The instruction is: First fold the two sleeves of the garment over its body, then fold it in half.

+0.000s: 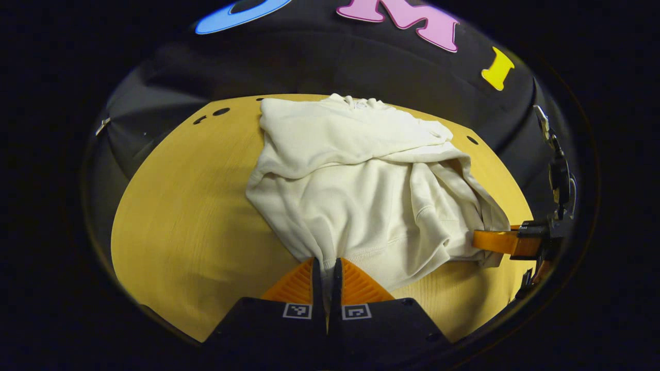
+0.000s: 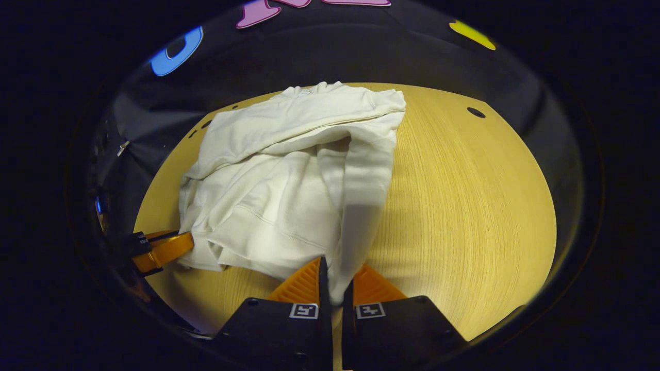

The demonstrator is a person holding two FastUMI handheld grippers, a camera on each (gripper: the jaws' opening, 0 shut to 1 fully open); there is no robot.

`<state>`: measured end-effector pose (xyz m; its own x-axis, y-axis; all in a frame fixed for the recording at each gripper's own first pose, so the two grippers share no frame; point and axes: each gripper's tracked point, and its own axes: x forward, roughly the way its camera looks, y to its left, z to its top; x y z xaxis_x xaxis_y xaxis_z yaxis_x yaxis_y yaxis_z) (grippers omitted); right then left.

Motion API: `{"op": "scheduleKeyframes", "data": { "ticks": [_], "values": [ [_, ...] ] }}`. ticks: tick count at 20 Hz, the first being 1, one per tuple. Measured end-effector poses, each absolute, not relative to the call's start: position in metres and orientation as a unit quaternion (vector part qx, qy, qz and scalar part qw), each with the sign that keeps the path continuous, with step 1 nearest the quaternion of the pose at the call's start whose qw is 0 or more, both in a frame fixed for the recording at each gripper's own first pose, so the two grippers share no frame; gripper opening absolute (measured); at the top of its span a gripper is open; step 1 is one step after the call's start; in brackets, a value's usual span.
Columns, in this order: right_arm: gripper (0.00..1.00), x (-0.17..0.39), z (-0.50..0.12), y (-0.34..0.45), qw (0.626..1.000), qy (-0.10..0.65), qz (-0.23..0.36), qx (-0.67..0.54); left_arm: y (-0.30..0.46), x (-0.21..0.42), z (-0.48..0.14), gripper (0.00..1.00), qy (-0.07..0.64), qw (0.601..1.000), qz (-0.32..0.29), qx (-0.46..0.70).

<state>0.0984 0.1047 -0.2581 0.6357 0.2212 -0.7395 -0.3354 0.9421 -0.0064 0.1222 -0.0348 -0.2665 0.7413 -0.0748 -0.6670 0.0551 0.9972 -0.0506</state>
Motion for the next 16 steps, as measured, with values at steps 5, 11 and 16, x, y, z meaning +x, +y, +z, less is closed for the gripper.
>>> {"op": "scheduleKeyframes", "data": {
  "ticks": [5,11,16],
  "values": [
    [0.11,0.104,-0.233,0.107,0.902,0.397,0.167,-0.040,-0.027,0.121,-0.232,0.07,0.346,0.936,-0.039,-0.042],
    [0.11,0.129,-0.173,0.129,0.912,0.361,0.192,-0.002,-0.029,0.146,-0.167,0.06,0.309,0.946,-0.043,-0.092],
    [0.11,0.184,-0.115,0.163,0.924,0.316,0.215,0.025,-0.042,0.197,-0.107,0.06,0.274,0.952,-0.059,-0.128]
  ]
}}
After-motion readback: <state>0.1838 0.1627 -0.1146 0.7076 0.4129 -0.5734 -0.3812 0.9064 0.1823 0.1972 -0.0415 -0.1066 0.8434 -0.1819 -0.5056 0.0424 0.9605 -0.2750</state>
